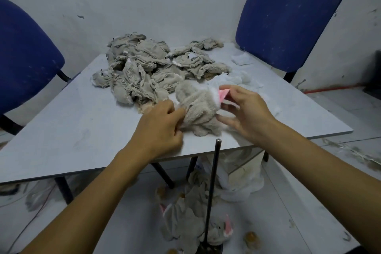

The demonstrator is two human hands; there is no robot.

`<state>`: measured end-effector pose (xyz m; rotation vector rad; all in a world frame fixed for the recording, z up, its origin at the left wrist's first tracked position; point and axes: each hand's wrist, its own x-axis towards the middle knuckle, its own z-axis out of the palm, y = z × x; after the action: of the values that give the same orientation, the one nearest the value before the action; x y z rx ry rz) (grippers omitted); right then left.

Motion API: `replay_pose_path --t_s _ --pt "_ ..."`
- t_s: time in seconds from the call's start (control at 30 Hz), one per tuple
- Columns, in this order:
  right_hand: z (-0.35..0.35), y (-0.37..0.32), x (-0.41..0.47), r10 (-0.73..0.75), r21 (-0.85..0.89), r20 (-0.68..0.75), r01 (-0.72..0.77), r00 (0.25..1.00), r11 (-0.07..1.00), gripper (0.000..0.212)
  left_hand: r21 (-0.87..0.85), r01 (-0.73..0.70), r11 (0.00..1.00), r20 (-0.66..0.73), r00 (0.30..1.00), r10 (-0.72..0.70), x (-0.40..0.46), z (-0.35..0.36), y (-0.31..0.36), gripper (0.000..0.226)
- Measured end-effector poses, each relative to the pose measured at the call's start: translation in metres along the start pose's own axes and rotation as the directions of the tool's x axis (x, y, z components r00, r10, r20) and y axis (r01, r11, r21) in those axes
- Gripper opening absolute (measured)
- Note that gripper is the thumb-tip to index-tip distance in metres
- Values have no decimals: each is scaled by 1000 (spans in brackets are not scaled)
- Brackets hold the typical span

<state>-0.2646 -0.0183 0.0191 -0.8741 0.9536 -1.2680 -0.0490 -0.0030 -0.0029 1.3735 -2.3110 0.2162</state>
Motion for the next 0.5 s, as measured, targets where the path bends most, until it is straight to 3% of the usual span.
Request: replay_pose_path --t_s 0.07,0.1,0.2,0.33,0.4,0.5 --pt "3 1 0 63 -52 30 -62 998 997 12 -140 39 989 116 993 -23 -1 -3 4 29" --pt "4 3 0 24 -171 34 -18 999 985 8 -197 41 980 62 998 -29 1 -5 6 32" --pt "9 12 0 -215 -411 67 224 974 884 34 -258 7 966 -174 983 -53 12 -7 10 15" --pt "16 11 -5 -378 -414 218 435 900 799 38 -507 155 848 24 986 -166 22 -6 8 33" --pt "17 6 -7 -411 -381 284 495 866 781 41 -499 181 847 85 983 -160 22 -4 8 41" --pt "20 0 -7 -470 -377 307 559 827 738 48 -437 140 888 44 990 -135 22 -2 15 43"
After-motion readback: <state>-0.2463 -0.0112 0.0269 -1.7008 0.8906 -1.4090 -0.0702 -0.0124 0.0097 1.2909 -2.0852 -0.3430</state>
